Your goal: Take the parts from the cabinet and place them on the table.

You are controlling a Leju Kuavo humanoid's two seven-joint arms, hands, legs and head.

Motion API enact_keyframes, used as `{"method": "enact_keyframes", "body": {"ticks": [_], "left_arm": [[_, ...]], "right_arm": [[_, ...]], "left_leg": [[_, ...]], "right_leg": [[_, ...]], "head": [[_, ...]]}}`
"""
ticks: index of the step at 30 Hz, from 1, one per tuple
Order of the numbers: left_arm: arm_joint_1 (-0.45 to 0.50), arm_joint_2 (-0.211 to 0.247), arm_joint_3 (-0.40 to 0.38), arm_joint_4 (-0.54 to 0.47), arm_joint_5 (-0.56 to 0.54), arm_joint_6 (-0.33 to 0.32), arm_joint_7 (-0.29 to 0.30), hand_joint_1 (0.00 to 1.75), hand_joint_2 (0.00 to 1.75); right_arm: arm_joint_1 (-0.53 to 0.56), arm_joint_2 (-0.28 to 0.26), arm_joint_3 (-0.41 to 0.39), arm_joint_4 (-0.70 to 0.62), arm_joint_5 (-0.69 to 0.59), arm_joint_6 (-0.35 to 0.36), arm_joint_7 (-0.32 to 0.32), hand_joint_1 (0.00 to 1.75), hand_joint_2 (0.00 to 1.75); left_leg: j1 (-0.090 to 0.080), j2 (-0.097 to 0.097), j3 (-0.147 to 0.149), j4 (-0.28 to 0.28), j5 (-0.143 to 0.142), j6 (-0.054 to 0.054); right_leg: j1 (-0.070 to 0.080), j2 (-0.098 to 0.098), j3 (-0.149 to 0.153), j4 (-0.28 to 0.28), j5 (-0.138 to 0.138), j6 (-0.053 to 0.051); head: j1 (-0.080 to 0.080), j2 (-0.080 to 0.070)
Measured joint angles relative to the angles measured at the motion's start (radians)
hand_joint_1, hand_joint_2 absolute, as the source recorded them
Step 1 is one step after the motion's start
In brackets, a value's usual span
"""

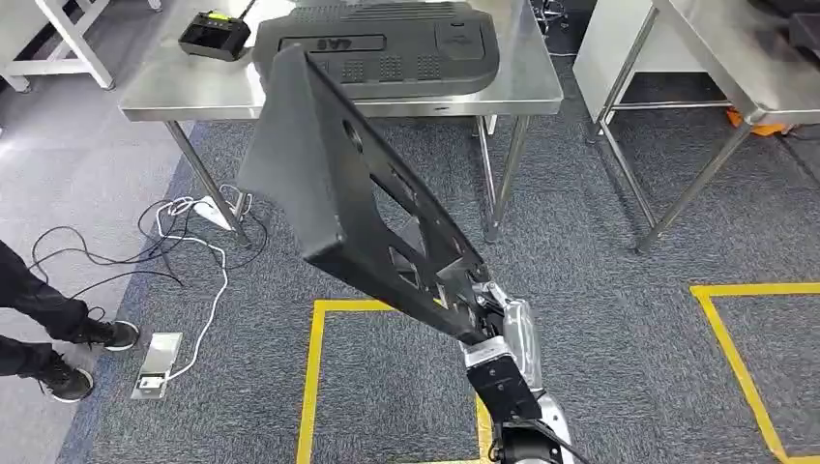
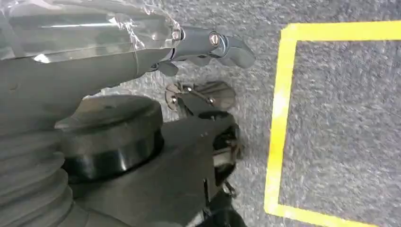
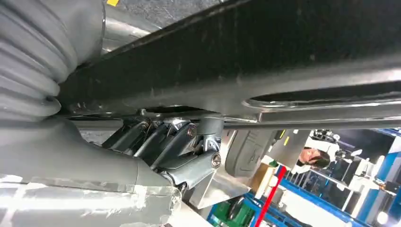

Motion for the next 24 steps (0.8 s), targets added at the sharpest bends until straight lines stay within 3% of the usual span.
{"method": "enact_keyframes", "body": {"ticks": [1,3,4,5,6,8,9,10,13,14,15,17,19,20,21,22,24], "left_arm": [[-0.002,0.0,0.0,0.0,0.0,-0.002,0.001,0.0,1.75],[0.0,0.0,0.0,0.0,0.0,-0.002,0.003,0.0,1.75],[0.001,0.001,0.0,0.0,0.001,-0.003,0.004,0.0,1.75],[0.003,0.001,0.0,0.0,0.002,-0.002,0.004,0.0,1.75],[0.003,0.002,0.0,0.0,0.002,-0.002,0.004,0.0,1.75],[0.003,0.002,0.0,0.0,0.002,-0.002,0.004,0.0,1.75],[0.003,0.003,0.0,0.0,0.002,-0.002,0.004,0.0,1.75],[0.003,0.006,0.0,0.0,0.002,-0.002,0.004,0.0,1.75],[0.005,0.006,0.0,0.0,0.003,-0.001,0.004,0.0,1.75],[0.004,0.006,0.0,0.0,0.003,0.0,0.004,0.0,1.75],[0.004,0.006,0.0,0.0,0.003,0.0,0.003,0.0,1.75],[0.002,0.006,0.0,0.0,0.003,0.0,0.004,0.0,1.75],[0.004,0.006,0.0,0.0,0.003,0.0,0.004,0.0,1.75],[0.005,0.006,0.0,0.0,0.004,0.0,0.004,0.0,1.75],[0.005,0.006,0.0,0.0,0.005,0.001,0.004,0.0,1.75],[0.005,0.006,0.0,0.0,0.006,0.002,0.004,0.0,1.75],[0.005,0.006,0.0,0.0,0.009,0.002,0.004,0.0,1.75]], "right_arm": [[-0.002,0.0,0.0,0.0,-0.006,0.0,-0.004,1.75,1.75],[-0.004,0.0,0.0,0.0,-0.016,0.001,-0.009,1.75,1.75],[-0.006,0.0,0.0,0.002,-0.02,0.003,-0.01,1.75,1.75],[-0.007,0.0,0.0,0.005,-0.023,0.004,-0.01,1.75,1.75],[-0.007,0.0,0.0,0.006,-0.026,0.005,-0.01,1.75,1.75],[-0.013,0.0,0.0,0.009,-0.028,0.006,-0.011,1.75,1.75],[-0.017,0.0,0.0,0.009,-0.028,0.008,-0.01,1.75,1.75],[-0.023,0.0,0.001,0.011,-0.029,0.012,-0.01,1.75,1.75],[-0.029,0.0,0.007,0.013,-0.024,0.028,-0.004,1.75,1.75],[-0.03,0.0,0.01,0.013,-0.021,0.032,-0.002,1.75,1.75],[-0.031,0.0,0.011,0.014,-0.018,0.035,0.001,1.75,1.75],[-0.039,0.0,0.013,0.014,-0.016,0.036,0.001,1.75,1.75],[-0.039,0.0,0.014,0.017,-0.018,0.04,0.006,1.75,1.75],[-0.039,0.0,0.014,0.019,-0.018,0.044,0.007,1.75,1.75],[-0.039,-0.001,0.014,0.021,-0.019,0.048,0.008,1.75,1.75],[-0.039,-0.002,0.015,0.021,-0.021,0.053,0.008,1.75,1.75],[-0.041,-0.003,0.016,0.021,-0.031,0.063,0.008,1.75,1.75]], "left_leg": [[-0.001,0.0,-0.027,0.055,-0.032,0.0],[-0.004,-0.001,-0.111,0.22,-0.104,-0.002],[-0.006,-0.001,-0.148,0.284,-0.12,-0.001],[-0.007,-0.001,-0.166,0.306,-0.111,0.002],[-0.009,-0.001,-0.159,0.278,-0.079,0.007],[-0.016,-0.002,-0.094,0.113,0.027,0.024],[-0.021,-0.005,-0.064,0.026,0.064,0.035],[-0.025,-0.009,-0.058,0.013,0.052,0.041],[-0.032,-0.009,-0.059,-0.003,0.05,0.044],[-0.022,-0.009,-0.055,-0.015,0.055,0.05],[-0.017,-0.005,-0.047,-0.025,0.059,0.052],[-0.014,-0.004,-0.042,-0.03,0.06,0.058],[-0.014,-0.001,-0.041,-0.029,0.057,0.062],[-0.013,-0.001,-0.041,-0.028,0.056,0.061],[-0.012,-0.001,-0.038,-0.028,0.053,0.059],[-0.01,-0.002,-0.034,-0.027,0.05,0.057],[-0.006,-0.003,-0.022,-0.021,0.038,0.045]], "right_leg": [[0.0,-0.001,0.001,0.0,-0.002,-0.008],[0.006,-0.002,0.002,0.001,-0.007,-0.016],[0.009,-0.001,0.003,0.001,-0.009,-0.019],[0.012,0.0,0.006,0.002,-0.011,-0.021],[0.014,0.002,0.01,0.002,-0.013,-0.023],[0.019,0.005,0.023,0.002,-0.021,-0.022],[0.018,0.006,0.026,0.002,-0.025,-0.02],[0.026,0.006,0.024,0.006,-0.027,-0.016],[0.017,0.008,0.02,0.0,-0.026,-0.004],[0.023,0.008,0.023,0.0,-0.027,0.002],[0.02,0.009,0.024,0.011,-0.039,0.005],[0.017,0.006,-0.025,0.112,-0.097,0.016],[0.009,0.005,-0.113,0.277,-0.161,0.027],[0.006,0.004,-0.138,0.315,-0.16,0.031],[0.002,0.002,-0.135,0.297,-0.132,0.034],[0.0,0.002,-0.109,0.238,-0.087,0.035],[-0.006,-0.003,-0.017,0.037,0.017,0.037]], "head": [[-0.009,0.0],[-0.026,0.0],[-0.029,0.0],[-0.031,0.0],[-0.032,0.0],[-0.037,0.0],[-0.039,0.0],[-0.038,0.0],[-0.041,0.0],[-0.04,0.0],[-0.042,0.0],[-0.023,0.0],[-0.011,0.0],[-0.008,0.0],[-0.005,0.0],[-0.002,0.0],[0.008,0.0]]}}
